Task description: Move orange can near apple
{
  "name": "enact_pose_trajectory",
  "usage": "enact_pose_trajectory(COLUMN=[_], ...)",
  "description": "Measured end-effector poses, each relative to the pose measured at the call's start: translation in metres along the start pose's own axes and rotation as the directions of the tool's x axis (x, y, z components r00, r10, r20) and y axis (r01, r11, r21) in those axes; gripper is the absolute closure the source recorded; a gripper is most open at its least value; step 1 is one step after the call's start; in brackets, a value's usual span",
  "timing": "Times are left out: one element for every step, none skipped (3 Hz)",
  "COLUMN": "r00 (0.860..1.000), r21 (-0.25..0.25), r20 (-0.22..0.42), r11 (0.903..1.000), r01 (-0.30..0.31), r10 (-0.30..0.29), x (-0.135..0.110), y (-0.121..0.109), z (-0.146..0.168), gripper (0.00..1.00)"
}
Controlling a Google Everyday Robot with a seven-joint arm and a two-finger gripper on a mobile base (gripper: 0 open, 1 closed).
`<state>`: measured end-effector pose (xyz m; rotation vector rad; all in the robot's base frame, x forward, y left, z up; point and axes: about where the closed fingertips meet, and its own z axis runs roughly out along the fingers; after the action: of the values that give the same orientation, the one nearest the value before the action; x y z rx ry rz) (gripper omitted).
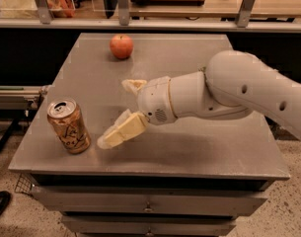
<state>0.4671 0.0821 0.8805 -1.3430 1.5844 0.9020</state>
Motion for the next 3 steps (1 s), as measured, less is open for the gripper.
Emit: enact_pose_trajectory(r00=[0.993, 0.981, 0.969], r21=[-0.01, -0.013, -0.032], r20=[0.114, 0.191, 0.245], r11=[0.9999, 0.9996, 0.9992], r01=[0.012, 0.025, 0.026], r10=[-0.011, -0.022, -0.017], x=[-0.014, -0.021, -0.02], y=[0.001, 0.003, 0.007], z=[0.015, 0.026, 0.043], gripper=[0.0, 0.0, 0.0])
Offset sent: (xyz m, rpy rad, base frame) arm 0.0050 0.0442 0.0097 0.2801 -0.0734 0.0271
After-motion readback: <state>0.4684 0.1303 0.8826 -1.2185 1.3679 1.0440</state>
